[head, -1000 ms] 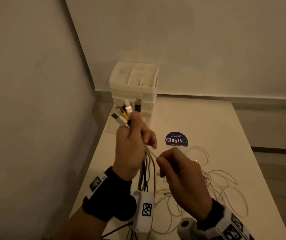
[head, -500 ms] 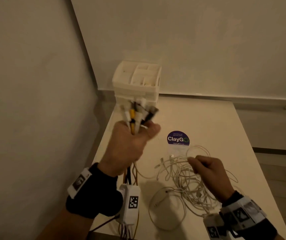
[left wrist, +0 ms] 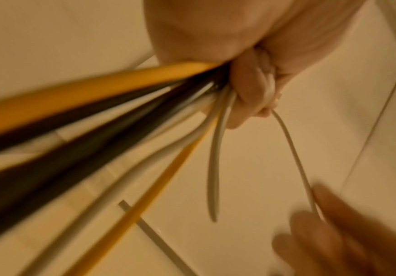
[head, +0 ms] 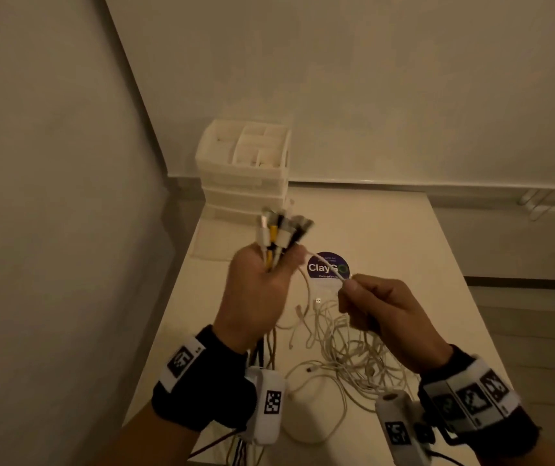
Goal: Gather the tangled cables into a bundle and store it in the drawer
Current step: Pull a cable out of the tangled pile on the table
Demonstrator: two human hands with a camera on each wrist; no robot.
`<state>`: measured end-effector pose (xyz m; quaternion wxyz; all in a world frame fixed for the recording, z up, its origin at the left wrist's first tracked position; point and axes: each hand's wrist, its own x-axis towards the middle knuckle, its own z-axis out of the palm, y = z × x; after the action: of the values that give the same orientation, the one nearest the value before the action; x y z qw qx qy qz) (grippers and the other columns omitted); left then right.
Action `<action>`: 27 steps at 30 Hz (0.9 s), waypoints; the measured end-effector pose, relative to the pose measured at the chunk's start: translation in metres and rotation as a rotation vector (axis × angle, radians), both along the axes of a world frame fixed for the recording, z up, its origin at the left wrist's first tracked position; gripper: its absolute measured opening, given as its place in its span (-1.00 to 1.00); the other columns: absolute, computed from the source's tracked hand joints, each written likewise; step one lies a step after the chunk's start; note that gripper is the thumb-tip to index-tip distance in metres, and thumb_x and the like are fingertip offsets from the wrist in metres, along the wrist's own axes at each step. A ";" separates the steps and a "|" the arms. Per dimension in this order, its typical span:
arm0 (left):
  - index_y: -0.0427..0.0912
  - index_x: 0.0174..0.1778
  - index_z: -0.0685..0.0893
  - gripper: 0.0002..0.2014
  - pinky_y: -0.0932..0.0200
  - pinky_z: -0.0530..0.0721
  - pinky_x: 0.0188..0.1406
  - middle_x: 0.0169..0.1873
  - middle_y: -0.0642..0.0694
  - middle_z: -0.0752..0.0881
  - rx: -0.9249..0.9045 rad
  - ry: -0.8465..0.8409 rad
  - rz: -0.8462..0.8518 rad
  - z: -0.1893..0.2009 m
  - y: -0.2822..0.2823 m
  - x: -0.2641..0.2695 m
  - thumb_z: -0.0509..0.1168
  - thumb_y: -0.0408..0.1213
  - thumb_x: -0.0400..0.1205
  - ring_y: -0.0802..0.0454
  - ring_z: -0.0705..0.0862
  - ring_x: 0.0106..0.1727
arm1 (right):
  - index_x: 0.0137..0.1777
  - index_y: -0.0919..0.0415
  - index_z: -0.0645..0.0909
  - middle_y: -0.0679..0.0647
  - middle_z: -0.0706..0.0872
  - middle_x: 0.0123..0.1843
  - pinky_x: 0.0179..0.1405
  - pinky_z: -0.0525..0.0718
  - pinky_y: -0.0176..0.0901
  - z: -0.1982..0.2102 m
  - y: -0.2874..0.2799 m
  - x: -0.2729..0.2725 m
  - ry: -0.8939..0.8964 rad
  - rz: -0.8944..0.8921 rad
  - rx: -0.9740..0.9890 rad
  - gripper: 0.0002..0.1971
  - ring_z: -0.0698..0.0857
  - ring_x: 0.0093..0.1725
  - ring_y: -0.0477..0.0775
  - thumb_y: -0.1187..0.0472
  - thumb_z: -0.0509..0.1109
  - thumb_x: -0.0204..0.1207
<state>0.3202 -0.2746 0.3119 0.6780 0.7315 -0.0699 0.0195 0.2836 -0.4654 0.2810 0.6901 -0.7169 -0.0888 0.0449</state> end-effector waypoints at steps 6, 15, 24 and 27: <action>-0.20 -0.36 0.58 -0.71 0.39 0.23 -0.68 -0.75 0.08 0.30 -0.222 -0.027 0.288 0.016 0.041 0.025 0.27 -0.28 0.71 0.14 0.19 -0.78 | -0.27 0.19 0.73 -0.03 0.39 -0.52 -0.44 0.34 -0.16 -0.037 -0.025 -0.019 0.082 -0.033 -0.126 -0.51 0.33 -0.49 -0.05 -0.30 0.41 0.43; -0.18 -0.16 0.74 -0.81 0.30 0.32 -0.64 -0.72 0.13 0.43 -0.160 -0.077 0.445 0.001 0.049 0.031 0.39 -0.12 0.63 0.18 0.32 -0.75 | -0.58 0.18 0.33 0.04 0.33 -0.58 -0.41 0.36 -0.15 -0.046 -0.029 -0.016 0.049 -0.249 -0.318 -0.49 0.31 -0.52 -0.08 0.14 0.45 0.55; -0.01 0.00 0.81 -0.89 0.31 0.62 -0.28 -0.46 0.21 0.74 0.128 -0.050 -0.232 -0.013 -0.019 -0.008 0.40 -0.24 0.62 0.29 0.67 -0.37 | -0.57 0.27 0.31 0.19 0.23 -0.55 -0.49 0.24 -0.10 0.017 0.015 0.011 -0.051 -0.195 0.063 -0.56 0.18 -0.51 0.04 0.08 0.37 0.40; -0.03 -0.27 0.73 -0.83 0.42 0.44 -0.48 -0.68 0.23 0.60 0.120 -0.031 -0.189 -0.011 -0.020 -0.008 0.35 -0.29 0.64 0.35 0.54 -0.60 | -0.53 0.28 0.46 0.16 0.29 -0.55 -0.50 0.27 -0.12 0.021 0.013 0.014 -0.026 -0.153 0.090 -0.59 0.21 -0.53 0.04 0.14 0.35 0.53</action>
<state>0.3118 -0.2942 0.3009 0.6306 0.7606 -0.1500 -0.0372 0.2974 -0.4528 0.3021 0.7218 -0.6903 -0.0447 -0.0213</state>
